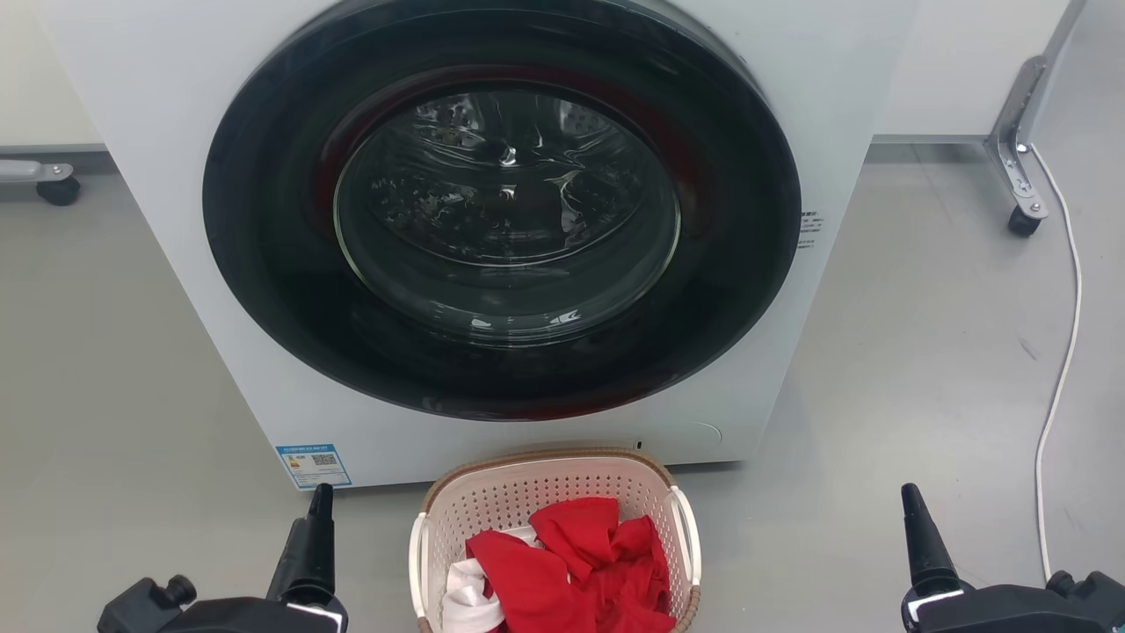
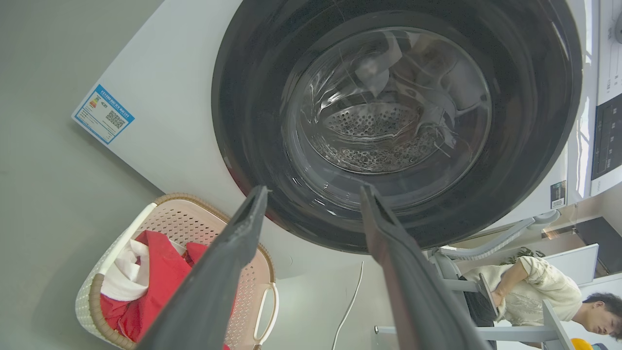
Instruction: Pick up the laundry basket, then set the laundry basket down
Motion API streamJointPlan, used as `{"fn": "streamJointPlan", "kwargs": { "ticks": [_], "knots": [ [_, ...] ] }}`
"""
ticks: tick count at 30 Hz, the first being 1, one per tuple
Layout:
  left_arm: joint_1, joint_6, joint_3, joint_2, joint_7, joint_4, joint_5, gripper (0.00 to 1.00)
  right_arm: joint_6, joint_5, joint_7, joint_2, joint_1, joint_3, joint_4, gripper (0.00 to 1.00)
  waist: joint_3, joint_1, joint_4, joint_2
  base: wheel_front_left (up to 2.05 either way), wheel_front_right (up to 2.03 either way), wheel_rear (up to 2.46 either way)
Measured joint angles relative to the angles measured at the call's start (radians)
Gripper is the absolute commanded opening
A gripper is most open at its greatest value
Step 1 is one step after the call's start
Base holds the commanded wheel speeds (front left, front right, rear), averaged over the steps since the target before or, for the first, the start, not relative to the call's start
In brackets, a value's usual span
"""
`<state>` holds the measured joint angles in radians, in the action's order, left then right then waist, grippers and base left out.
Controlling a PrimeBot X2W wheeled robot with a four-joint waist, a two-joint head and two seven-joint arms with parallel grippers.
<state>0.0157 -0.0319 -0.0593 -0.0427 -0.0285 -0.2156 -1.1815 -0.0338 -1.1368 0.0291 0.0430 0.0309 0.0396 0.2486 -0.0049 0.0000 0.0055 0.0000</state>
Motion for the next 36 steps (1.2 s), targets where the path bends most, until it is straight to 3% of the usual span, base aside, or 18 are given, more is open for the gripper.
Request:
{"fn": "streamJointPlan", "kwargs": {
  "ticks": [17,36],
  "knots": [
    [-0.004,0.050,-0.088,-0.039,-0.063,0.036,0.384,1.00,0.044,0.304,0.062,0.021,-0.004,0.091,-0.036,1.00,-0.014,0.0000,0.001,0.0000,0.00,0.00,0.00],
    [-0.036,0.095,-0.150,-0.043,-0.133,0.084,0.713,1.00,0.097,0.590,0.132,0.025,-0.027,0.162,-0.080,1.00,-0.033,0.0000,0.006,0.0000,0.00,0.00,0.00]
  ]
}}
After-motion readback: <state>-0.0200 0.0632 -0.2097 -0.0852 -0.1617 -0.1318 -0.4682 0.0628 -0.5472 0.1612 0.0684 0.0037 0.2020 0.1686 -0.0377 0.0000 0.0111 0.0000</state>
